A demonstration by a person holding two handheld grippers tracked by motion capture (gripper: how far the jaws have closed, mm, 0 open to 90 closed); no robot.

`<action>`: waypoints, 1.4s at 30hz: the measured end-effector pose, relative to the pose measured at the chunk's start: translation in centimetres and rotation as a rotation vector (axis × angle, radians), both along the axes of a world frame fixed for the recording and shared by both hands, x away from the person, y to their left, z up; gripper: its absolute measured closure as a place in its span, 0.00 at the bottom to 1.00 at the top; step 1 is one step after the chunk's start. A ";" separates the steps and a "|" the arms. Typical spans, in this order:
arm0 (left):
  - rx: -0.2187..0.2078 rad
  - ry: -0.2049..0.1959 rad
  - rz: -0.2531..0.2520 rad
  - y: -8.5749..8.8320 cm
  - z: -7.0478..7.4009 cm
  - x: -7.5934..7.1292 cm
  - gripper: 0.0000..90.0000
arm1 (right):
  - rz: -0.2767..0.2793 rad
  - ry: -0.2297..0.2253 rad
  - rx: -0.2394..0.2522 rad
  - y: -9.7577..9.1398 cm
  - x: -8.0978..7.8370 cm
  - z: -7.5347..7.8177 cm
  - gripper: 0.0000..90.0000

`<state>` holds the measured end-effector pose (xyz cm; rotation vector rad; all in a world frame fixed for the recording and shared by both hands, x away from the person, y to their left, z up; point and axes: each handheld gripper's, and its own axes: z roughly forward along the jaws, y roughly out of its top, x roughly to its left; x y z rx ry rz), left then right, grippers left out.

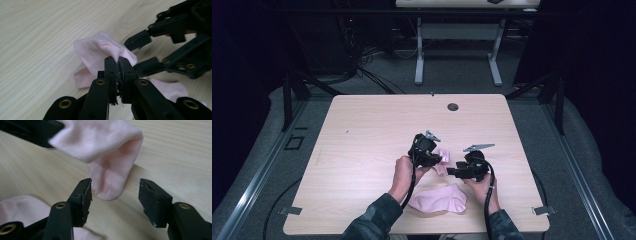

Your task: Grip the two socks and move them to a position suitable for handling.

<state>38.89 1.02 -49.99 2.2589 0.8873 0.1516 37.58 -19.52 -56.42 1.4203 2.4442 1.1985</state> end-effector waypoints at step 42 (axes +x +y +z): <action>0.006 0.094 0.051 6.5 -2.9 0.1 0.96 | 0.009 -0.086 -0.212 -0.5 -0.4 2.1 0.74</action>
